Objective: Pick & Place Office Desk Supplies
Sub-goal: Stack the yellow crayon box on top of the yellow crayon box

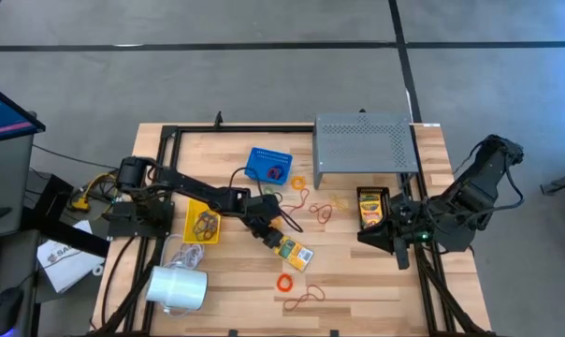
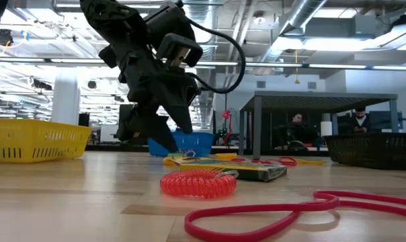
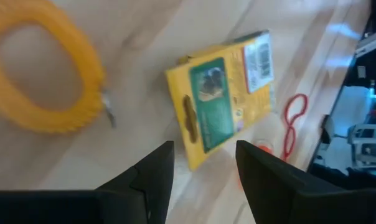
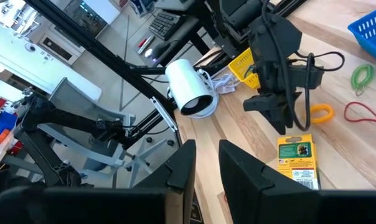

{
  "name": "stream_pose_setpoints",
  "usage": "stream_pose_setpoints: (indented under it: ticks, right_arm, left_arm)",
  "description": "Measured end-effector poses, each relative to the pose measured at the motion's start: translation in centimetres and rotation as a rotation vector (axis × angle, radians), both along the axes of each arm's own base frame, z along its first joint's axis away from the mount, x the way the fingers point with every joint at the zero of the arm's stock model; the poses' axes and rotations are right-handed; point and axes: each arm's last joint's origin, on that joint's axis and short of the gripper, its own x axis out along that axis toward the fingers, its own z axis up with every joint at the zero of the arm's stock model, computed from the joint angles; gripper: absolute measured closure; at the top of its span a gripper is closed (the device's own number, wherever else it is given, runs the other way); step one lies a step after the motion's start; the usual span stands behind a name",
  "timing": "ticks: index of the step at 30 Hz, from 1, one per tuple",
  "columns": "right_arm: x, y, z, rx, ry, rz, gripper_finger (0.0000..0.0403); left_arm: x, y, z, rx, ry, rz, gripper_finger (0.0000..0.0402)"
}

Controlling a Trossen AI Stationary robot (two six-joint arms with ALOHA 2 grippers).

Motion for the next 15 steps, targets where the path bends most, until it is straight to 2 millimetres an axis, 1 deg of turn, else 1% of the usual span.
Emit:
stream_pose_setpoints:
  ticks: [3,7,11,15]
  right_arm:
    - [0.0,0.0,0.0,0.002,-0.002,0.0,0.0334]
    - [0.0,0.0,0.1,0.005,-0.005,0.0,0.0334]
    - [0.1,0.1,0.2,0.001,-0.013,0.005,0.0334]
    - [0.1,0.1,0.3,-0.003,-0.022,0.009,0.0334]
  left_arm:
    - [0.2,-0.5,0.3,-0.02,-0.004,-0.007,0.0234]
    - [1.1,-1.0,1.5,-0.03,-0.05,-0.026,0.0234]
    - [1.3,-0.4,1.7,0.008,-0.054,0.01,0.0234]
    - [1.4,0.0,1.8,-0.002,-0.048,0.023,0.0234]
